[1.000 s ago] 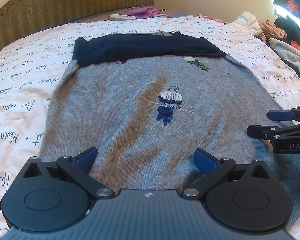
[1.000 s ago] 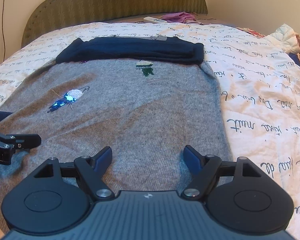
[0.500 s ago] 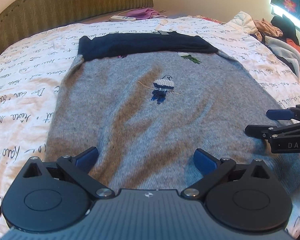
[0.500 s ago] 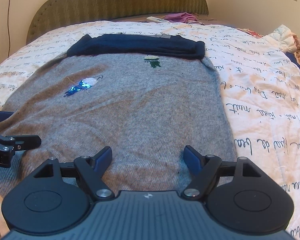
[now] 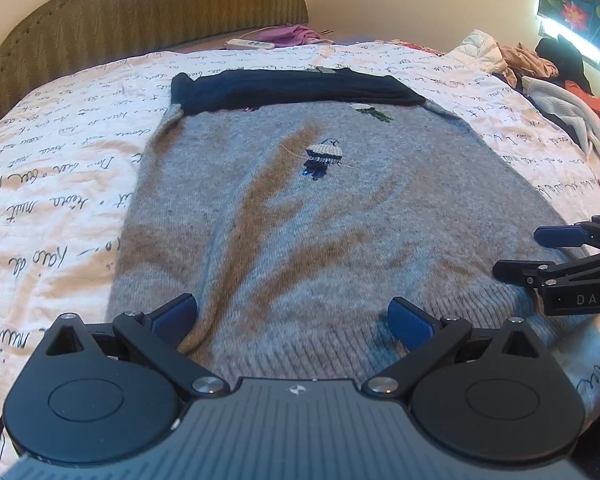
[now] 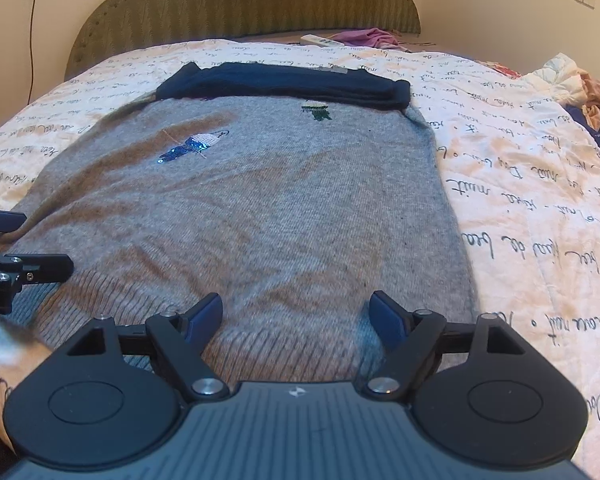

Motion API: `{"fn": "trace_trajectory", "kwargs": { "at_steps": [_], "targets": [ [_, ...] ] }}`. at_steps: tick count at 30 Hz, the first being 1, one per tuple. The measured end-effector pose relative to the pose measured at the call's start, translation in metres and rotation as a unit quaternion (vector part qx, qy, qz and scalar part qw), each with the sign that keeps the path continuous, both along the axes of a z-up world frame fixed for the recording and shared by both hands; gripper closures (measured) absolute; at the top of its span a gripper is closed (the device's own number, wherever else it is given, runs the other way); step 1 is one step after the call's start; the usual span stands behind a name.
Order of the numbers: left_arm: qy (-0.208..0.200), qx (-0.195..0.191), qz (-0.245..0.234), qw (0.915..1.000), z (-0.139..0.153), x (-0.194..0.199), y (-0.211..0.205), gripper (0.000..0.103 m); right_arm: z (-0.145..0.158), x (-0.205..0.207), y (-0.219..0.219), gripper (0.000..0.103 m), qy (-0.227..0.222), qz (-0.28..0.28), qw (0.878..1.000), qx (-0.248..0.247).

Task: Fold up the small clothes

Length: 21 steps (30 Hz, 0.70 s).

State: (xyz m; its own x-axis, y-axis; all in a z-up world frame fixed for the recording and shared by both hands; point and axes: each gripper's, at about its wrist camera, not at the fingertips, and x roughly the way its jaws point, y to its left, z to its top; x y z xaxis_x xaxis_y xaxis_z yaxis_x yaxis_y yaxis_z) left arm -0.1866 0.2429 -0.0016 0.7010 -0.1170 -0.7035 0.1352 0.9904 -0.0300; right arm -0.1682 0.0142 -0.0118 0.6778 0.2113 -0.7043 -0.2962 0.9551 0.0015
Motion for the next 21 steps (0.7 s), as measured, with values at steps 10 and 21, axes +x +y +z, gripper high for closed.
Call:
{"fn": "trace_trajectory", "kwargs": {
  "at_steps": [10, 21],
  "targets": [
    [-0.022, -0.121, 0.062, 0.9904, 0.021, -0.036, 0.07, 0.001, 0.007, -0.006, -0.123, 0.022, 0.071, -0.099, 0.968, 0.217],
    [0.069, -0.451, 0.076, 0.8864, -0.015, -0.024, 0.143, 0.002, -0.02, 0.009, -0.155, 0.023, 0.168, -0.061, 0.908, 0.378]
  ]
}}
